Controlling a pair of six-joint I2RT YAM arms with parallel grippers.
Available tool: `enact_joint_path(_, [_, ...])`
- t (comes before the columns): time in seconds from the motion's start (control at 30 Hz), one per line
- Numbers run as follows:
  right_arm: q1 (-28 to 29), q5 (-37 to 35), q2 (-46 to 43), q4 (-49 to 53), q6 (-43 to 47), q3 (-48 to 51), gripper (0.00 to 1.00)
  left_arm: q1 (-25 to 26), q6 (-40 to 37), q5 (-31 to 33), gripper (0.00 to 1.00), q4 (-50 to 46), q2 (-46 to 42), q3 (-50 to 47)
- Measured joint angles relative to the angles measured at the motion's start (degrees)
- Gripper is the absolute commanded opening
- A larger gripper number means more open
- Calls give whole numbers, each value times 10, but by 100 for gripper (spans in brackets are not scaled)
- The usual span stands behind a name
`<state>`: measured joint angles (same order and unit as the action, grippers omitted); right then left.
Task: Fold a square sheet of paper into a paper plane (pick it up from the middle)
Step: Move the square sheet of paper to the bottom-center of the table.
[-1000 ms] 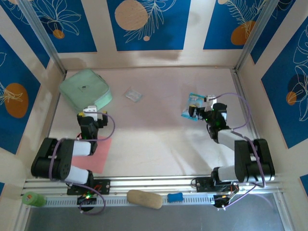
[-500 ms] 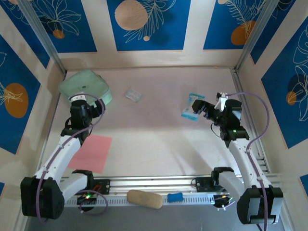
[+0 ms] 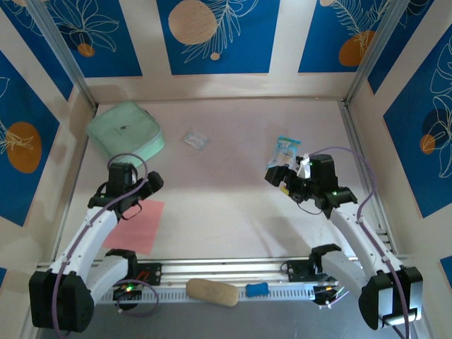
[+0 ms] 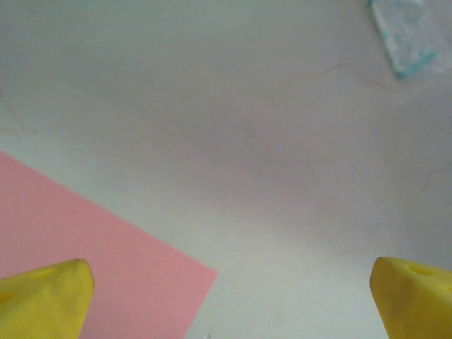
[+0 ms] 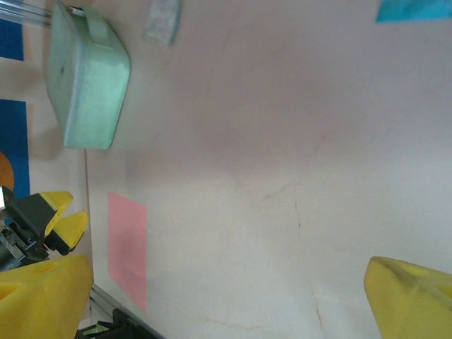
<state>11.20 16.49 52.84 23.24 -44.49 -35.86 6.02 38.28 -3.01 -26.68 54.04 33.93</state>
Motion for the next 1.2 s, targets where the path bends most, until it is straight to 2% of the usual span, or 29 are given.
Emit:
enact_joint_path(0.2, [28, -28, -12, 33, -42, 13, 99, 0, 0, -14, 100, -23, 16, 0])
enact_joint_path(0.47, [40, -24, -71, 54, -75, 33, 99, 0, 4, -32, 100, -34, 43, 0])
enact_joint_path(0.83, [67, 16, -60, 12, -92, 61, 99, 0, 20, -36, 100, -33, 97, -13])
enact_joint_path(1.2, [71, 14, -54, 12, -91, 62, 99, 1, 65, -58, 100, 3, 112, -59])
